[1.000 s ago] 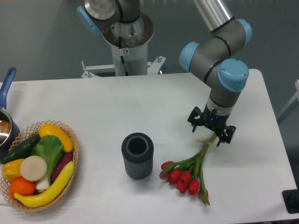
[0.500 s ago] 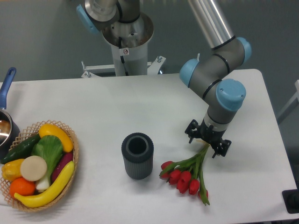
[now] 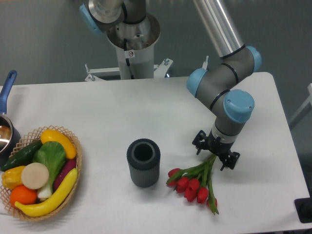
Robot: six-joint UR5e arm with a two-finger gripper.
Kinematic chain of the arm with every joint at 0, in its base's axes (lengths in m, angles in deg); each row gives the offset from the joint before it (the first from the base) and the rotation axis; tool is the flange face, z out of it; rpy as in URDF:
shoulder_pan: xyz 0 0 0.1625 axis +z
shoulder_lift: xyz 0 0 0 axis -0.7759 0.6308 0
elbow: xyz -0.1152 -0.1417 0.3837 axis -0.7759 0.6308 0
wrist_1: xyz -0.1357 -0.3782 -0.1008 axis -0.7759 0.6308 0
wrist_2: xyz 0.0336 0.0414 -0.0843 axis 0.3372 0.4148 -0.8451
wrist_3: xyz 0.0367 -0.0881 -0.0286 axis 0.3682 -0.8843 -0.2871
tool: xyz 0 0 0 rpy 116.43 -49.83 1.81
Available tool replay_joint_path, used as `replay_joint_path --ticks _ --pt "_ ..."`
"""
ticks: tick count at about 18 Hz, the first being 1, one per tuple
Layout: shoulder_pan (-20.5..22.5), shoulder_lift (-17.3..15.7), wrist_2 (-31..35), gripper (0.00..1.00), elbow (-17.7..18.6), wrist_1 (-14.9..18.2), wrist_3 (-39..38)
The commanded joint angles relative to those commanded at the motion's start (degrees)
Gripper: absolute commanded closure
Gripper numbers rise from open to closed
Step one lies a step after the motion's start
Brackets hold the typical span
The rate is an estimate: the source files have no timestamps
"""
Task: Pick up the flowers from the table
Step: 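Lower the gripper around the tulip stems and close it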
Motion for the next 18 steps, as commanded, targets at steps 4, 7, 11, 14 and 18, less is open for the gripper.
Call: replay_joint_path --ticks 4,7,11,14,18 --pt "-0.09 0.09 0.0 0.05 0.17 -0.53 -0.09" --pt "-0.09 0.0 0.0 0.2 0.26 -0.62 -0.09" --pt "-0.09 0.0 0.09 0.35 0.26 -0.79 0.0" --pt "-0.09 0.09 0.09 0.42 0.35 -0.79 0.0" --pt "0.0 -0.09 0.09 0.59 0.61 -0.79 -0.09"
